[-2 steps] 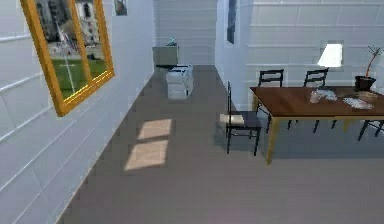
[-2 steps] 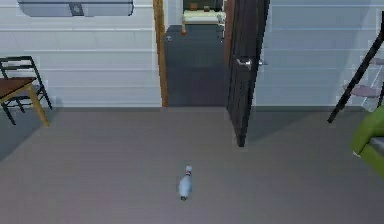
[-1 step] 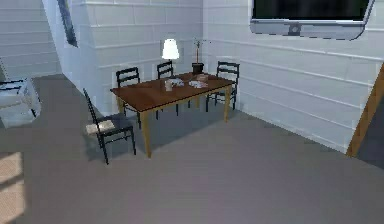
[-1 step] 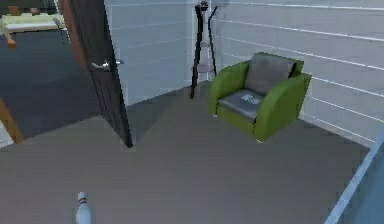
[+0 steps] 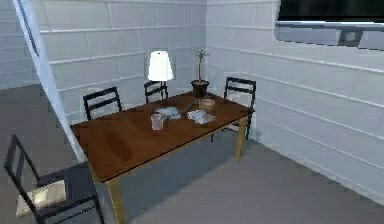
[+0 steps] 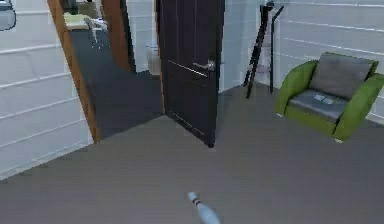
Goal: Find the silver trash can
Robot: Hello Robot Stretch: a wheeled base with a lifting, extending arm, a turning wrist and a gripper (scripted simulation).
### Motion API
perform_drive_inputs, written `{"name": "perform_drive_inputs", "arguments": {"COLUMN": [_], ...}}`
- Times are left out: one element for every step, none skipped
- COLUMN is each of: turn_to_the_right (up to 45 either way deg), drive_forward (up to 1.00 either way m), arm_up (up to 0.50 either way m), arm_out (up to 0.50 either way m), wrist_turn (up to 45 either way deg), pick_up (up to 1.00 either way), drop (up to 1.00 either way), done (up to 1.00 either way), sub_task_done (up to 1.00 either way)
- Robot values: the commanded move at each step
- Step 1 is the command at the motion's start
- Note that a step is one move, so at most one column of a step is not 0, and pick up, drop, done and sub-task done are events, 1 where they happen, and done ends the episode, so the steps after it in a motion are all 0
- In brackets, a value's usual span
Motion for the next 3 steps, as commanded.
{"name": "perform_drive_inputs", "arguments": {"turn_to_the_right": [45.0,6.0,0.0], "drive_forward": [0.00,0.00,0.70], "arm_up": [0.00,0.00,0.00], "arm_out": [0.00,0.00,0.00], "wrist_turn": [0.0,0.0,0.0], "pick_up": [0.00,0.00,0.00], "drop": [0.00,0.00,0.00], "done": [0.00,0.00,0.00], "sub_task_done": [0.00,0.00,0.00]}}
